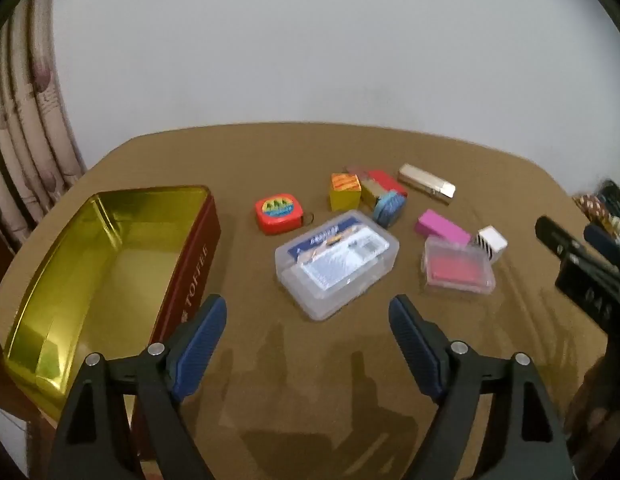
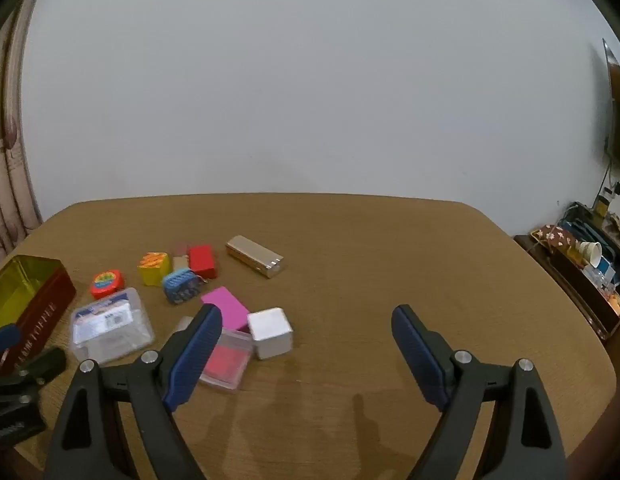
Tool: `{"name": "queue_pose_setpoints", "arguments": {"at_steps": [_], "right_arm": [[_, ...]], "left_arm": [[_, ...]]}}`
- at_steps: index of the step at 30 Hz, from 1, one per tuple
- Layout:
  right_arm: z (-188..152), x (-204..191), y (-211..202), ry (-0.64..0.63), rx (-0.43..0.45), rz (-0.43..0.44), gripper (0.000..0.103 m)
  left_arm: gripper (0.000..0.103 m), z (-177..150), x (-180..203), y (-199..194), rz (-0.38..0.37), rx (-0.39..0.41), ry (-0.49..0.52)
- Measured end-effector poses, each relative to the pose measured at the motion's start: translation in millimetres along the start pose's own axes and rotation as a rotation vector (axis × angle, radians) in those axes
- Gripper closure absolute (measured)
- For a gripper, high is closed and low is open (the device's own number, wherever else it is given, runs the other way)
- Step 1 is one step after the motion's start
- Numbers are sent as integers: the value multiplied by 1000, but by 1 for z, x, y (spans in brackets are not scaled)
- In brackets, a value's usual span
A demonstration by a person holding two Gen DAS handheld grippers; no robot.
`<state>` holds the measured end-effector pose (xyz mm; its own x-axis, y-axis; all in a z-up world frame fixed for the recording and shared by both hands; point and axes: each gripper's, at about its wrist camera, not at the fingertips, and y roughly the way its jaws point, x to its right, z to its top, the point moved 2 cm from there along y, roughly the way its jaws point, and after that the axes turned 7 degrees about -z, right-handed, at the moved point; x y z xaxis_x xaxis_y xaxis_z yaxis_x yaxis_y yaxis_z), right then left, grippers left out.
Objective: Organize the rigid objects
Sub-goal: 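Grasp the labeled clear plastic box with the left tool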
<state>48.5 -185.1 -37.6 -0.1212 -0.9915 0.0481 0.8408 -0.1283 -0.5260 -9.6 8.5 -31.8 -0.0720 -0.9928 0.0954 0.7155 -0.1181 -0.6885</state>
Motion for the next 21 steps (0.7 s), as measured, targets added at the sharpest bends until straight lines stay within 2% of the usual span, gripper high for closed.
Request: {"name": "queue_pose_setpoints", "arguments": {"at_steps": [2,5,7,12,14,16,21], "right_arm": [[-3,7,4,-7,-3,-30,14],[-7,19,10,-9,-8,-66,14],[-10,25,15,-13,-15,-97,14],[-12,44,24,46,-41,-70,14],[-13,47,28,65,-50,-58,14],[-14,47,29,79,-55,-44,14],[-14,47,34,96,-63,-15,14]], "left_arm": [[23,-1,-2,1,-37,-32,17],[23,4,-2,-2,-75,-35,79],[22,13,2,-2,-143,-58,131],[17,38,16,14,-228,-160,303],[17,45,18,27,-223,-197,345],[17,50,17,37,-255,-250,364],[17,52,15,62,-208,-337,423]]}}
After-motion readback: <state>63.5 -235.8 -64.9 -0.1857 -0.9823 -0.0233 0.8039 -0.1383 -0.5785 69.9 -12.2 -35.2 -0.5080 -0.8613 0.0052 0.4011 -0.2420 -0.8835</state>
